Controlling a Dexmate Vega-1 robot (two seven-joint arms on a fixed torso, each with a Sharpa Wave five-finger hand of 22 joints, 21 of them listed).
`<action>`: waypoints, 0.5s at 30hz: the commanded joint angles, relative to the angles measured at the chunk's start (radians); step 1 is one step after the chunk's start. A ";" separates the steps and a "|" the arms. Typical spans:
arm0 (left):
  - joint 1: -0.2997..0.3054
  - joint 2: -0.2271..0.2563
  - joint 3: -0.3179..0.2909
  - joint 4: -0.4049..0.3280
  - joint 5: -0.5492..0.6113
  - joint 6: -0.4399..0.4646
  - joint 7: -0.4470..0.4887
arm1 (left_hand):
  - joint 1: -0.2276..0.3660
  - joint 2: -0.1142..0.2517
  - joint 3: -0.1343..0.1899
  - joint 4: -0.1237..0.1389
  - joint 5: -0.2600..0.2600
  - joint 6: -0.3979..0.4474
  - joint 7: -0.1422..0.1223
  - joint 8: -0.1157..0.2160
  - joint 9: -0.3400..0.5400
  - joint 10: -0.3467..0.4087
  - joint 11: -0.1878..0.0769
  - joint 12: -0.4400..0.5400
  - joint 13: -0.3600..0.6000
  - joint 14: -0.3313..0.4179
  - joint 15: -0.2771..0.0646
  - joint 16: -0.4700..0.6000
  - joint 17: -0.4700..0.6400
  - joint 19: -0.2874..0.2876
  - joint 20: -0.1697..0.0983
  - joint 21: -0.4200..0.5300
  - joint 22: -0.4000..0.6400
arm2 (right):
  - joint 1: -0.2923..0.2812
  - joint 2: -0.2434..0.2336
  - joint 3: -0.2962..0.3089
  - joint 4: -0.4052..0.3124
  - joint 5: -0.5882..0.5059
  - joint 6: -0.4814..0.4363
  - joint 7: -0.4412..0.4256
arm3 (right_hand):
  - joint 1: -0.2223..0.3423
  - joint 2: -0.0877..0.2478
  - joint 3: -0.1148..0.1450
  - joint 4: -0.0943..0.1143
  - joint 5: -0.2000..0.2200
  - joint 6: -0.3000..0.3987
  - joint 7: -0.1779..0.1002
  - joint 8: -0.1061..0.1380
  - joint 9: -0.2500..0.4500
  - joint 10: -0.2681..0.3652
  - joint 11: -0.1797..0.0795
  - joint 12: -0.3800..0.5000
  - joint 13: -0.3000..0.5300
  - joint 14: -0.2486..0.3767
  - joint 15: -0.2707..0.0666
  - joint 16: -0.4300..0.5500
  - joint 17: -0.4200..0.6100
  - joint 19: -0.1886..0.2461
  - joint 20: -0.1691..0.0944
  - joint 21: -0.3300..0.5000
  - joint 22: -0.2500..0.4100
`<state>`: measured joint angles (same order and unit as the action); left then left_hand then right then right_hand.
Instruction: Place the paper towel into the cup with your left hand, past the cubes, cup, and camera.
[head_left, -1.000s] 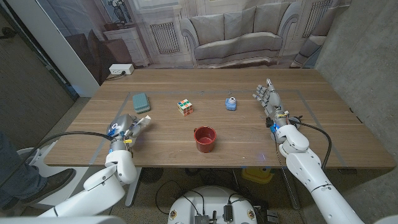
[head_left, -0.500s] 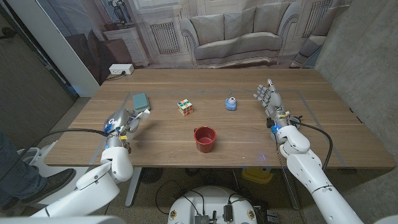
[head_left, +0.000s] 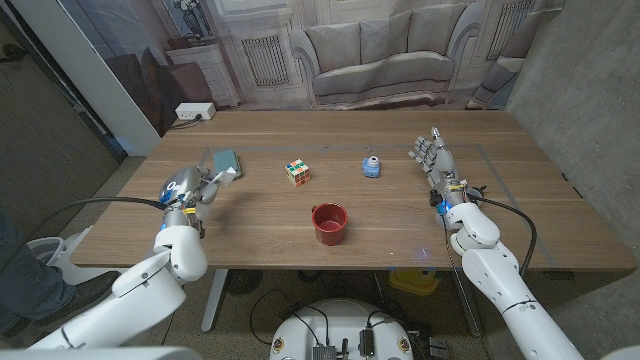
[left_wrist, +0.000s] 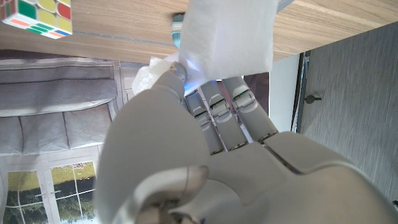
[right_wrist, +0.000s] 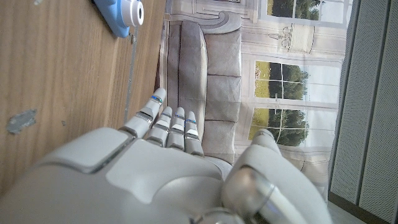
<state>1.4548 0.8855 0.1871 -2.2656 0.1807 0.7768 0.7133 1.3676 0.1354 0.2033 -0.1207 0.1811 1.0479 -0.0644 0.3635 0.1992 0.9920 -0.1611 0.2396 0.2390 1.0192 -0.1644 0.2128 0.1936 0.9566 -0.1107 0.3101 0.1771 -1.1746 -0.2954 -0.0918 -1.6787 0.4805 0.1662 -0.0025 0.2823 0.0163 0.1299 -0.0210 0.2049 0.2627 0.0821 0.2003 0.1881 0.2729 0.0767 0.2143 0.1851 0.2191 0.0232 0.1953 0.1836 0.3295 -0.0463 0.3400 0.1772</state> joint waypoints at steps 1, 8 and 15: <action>-0.004 0.003 -0.050 -0.046 0.001 0.085 -0.025 | -0.001 0.003 0.007 -0.001 -0.003 0.006 0.000 0.009 0.003 0.009 -0.002 -0.002 0.003 0.005 -0.058 -0.003 0.003 -0.005 0.001 -0.007 0.001 | -0.004 0.001 -0.002 -0.005 -0.004 0.009 0.001 | 0.004 0.002 -0.002 0.001 -0.002 0.005 0.006 -0.003 0.005 0.005 0.004 -0.001 0.002 0.003 0.001 -0.004 0.004 0.009 -0.028 -0.004 0.003; -0.007 -0.002 -0.072 -0.021 -0.014 0.029 -0.033 | -0.004 0.003 0.009 0.001 -0.003 0.005 -0.003 0.008 0.003 0.008 -0.003 -0.005 0.005 0.006 -0.058 -0.004 0.004 -0.009 0.002 -0.010 0.002 | -0.009 0.003 -0.004 -0.017 -0.006 0.010 -0.002 | 0.004 0.002 -0.002 0.000 -0.002 0.005 0.006 -0.002 0.005 0.004 0.007 -0.001 0.002 0.003 0.001 -0.004 0.004 0.009 -0.028 -0.007 0.003; -0.015 0.008 -0.075 0.006 -0.016 -0.030 -0.043 | -0.010 0.003 0.010 0.005 -0.004 0.003 -0.006 0.007 0.003 0.007 -0.008 -0.009 0.008 0.001 -0.057 -0.008 0.005 -0.017 0.000 -0.014 0.003 | -0.019 0.004 -0.004 -0.029 -0.012 0.010 -0.011 | 0.005 0.003 -0.003 0.000 -0.002 0.006 0.007 -0.002 0.005 0.005 0.006 -0.001 0.002 0.003 0.001 -0.004 0.004 0.010 -0.028 -0.009 0.003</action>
<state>1.4511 0.8881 0.1335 -2.2911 0.1723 0.8095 0.6858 1.3663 0.1366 0.2072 -0.1168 0.1772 1.0478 -0.0643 0.3634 0.1991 0.9939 -0.1629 0.2318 0.2446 1.0192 -0.1644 0.2051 0.1935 0.9457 -0.1073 0.3021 0.1771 -1.1821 -0.2937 -0.0936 -1.6920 0.4759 0.1725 -0.0041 0.2823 0.0163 0.1299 -0.0209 0.2049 0.2627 0.0821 0.2003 0.1881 0.2729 0.0767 0.2143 0.1851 0.2190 0.0232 0.1953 0.1836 0.3349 -0.0408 0.3320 0.1795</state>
